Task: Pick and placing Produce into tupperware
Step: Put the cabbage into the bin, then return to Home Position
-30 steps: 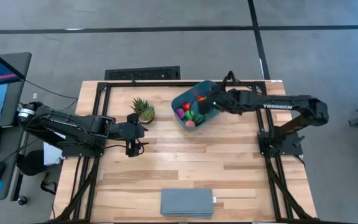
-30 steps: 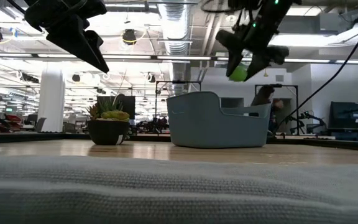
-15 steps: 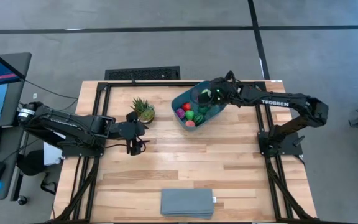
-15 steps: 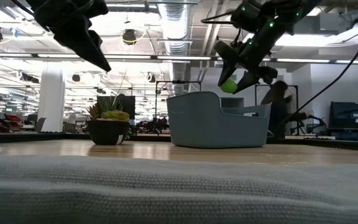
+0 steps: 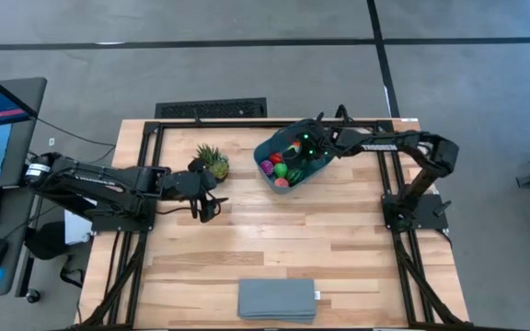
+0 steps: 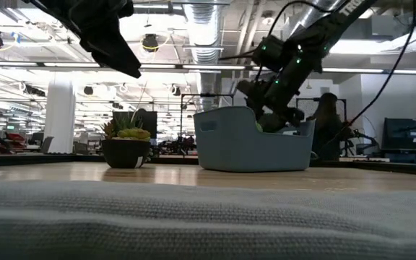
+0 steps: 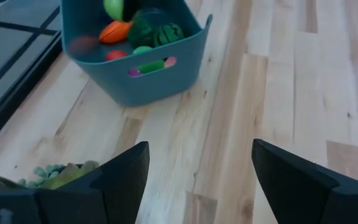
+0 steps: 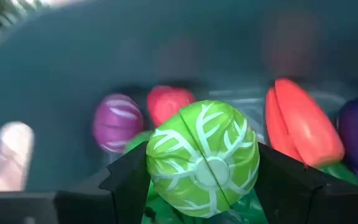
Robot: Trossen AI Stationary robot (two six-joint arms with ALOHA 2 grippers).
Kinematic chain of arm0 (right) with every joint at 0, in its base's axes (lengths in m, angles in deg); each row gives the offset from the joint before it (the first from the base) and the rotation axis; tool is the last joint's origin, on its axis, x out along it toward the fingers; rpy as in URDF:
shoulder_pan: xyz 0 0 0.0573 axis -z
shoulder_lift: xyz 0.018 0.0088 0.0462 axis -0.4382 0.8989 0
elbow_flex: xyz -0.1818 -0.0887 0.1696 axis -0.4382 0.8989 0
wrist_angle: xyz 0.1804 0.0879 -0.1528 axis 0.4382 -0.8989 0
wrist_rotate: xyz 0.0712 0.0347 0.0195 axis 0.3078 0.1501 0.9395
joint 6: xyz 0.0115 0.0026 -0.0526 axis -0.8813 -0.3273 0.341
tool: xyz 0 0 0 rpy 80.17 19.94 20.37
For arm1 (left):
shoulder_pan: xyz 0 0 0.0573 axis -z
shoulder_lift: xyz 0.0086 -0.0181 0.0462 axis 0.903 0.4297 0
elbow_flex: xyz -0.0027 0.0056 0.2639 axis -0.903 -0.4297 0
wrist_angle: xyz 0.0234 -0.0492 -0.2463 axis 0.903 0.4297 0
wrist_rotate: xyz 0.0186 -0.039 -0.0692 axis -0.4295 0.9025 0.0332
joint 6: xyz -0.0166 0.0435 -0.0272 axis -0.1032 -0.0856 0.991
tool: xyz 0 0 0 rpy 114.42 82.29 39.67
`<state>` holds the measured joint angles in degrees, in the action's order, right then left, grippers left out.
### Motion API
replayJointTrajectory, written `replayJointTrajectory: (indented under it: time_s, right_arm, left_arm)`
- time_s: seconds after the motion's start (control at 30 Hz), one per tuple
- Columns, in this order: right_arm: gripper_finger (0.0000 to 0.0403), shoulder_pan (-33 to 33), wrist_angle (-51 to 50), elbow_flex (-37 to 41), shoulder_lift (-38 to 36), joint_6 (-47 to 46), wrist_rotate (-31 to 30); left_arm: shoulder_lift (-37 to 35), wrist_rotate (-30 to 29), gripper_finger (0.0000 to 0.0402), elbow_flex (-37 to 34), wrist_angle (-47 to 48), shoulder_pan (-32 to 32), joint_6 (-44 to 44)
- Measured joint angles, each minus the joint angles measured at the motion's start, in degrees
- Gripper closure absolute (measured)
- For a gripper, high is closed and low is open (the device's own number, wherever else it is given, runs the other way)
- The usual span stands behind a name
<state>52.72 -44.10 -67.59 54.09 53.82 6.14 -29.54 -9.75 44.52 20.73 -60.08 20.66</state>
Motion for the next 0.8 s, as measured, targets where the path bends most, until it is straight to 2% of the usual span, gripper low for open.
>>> replayJointTrajectory:
  time_s: [0.3,0.43,0.53,0.8]
  right_arm:
    - [0.0133,0.0,0.4,-2.3,4.7,4.1,2.9]
    - [0.0129,0.3,1.6,-3.3,5.7,6.2,7.1]
    - [0.0116,1.2,2.8,-3.5,5.7,6.0,9.5]
    - [0.0067,3.1,2.2,-3.6,5.7,5.2,10.9]
  left_arm:
    - [0.0,-1.9,0.0127,0.0,0.1,-0.2,1.9]
    - [0.0,-3.2,0.0127,0.0,0.1,-0.2,1.9]
    - [0.0,-4.1,0.0127,0.0,0.1,-0.2,2.1]
    - [0.0,-4.3,0.0127,0.0,0.2,-0.1,2.5]
